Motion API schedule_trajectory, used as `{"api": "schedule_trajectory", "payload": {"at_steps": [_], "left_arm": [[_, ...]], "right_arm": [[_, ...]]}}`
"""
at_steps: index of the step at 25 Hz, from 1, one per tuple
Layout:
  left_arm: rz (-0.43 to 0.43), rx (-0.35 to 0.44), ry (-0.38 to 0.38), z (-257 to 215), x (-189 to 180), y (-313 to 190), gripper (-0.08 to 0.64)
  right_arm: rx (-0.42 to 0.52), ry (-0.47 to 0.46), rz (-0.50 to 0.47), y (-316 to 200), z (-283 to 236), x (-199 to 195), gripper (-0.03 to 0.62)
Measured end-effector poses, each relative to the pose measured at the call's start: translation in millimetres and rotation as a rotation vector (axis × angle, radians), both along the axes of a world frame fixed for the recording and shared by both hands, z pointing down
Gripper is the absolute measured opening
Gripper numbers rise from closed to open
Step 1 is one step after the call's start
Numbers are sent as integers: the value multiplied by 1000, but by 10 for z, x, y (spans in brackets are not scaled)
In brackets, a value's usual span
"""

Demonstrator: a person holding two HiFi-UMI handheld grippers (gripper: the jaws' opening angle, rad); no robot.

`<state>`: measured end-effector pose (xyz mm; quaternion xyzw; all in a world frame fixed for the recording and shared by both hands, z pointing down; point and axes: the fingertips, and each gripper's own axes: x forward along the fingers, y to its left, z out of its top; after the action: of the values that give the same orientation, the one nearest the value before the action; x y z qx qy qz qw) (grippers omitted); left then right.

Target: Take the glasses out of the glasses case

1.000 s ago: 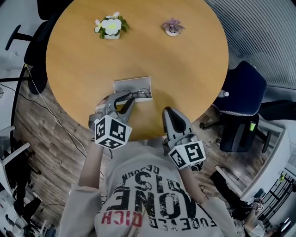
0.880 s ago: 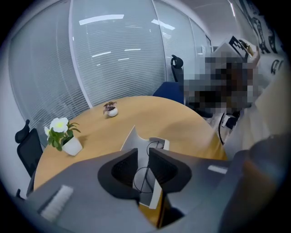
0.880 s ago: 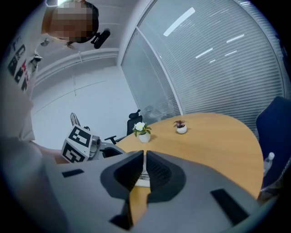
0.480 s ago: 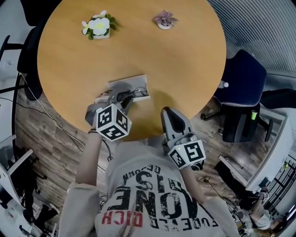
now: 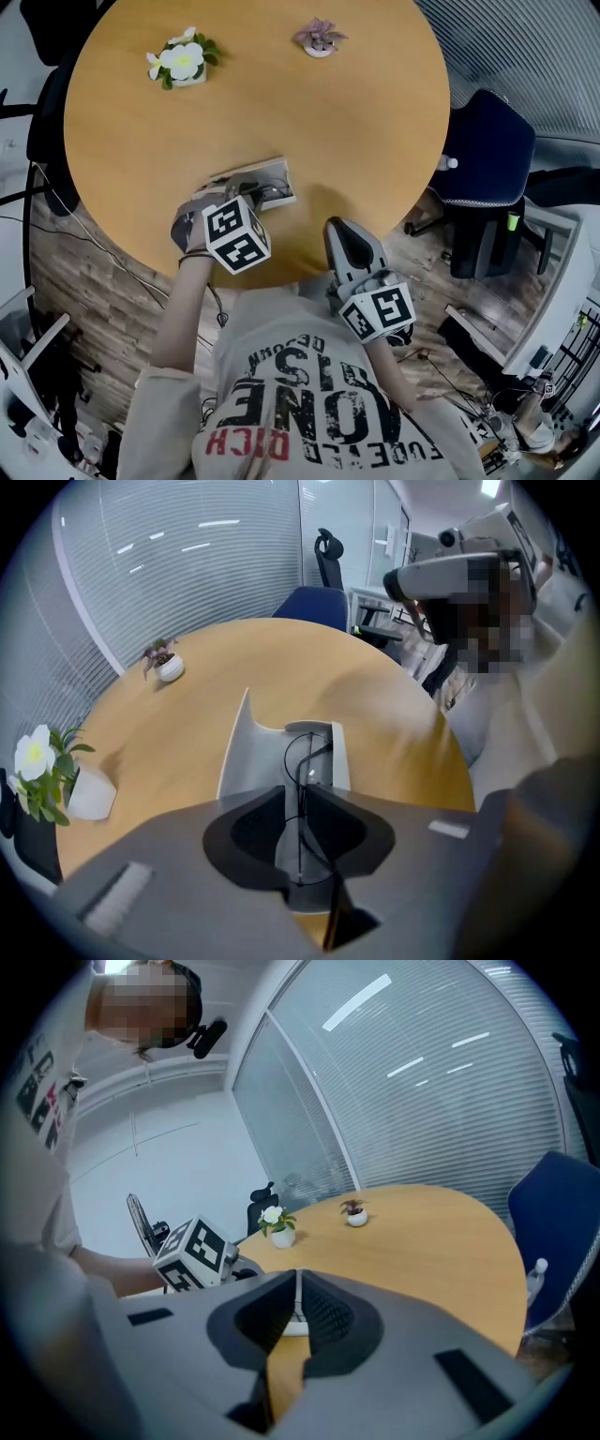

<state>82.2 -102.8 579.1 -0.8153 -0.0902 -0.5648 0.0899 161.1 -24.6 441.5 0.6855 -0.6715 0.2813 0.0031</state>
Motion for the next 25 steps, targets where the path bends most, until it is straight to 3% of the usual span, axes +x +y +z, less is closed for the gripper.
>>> {"api": "schedule_trajectory", "payload": {"at_steps": [4, 7, 17, 25], "left_arm": [[63, 9, -106, 124, -17, 10, 52], [67, 14, -139, 147, -4, 26, 33], [-29, -11, -8, -56, 26, 86, 17], [-79, 58, 73, -417, -33, 9, 17]], "right_arm": [[-8, 0, 8, 2, 27, 7, 27], [-10, -1, 9, 13, 27, 10, 28], [-11, 10, 12, 6, 3, -27, 27], [0, 22, -3, -2, -47, -142, 26]]}}
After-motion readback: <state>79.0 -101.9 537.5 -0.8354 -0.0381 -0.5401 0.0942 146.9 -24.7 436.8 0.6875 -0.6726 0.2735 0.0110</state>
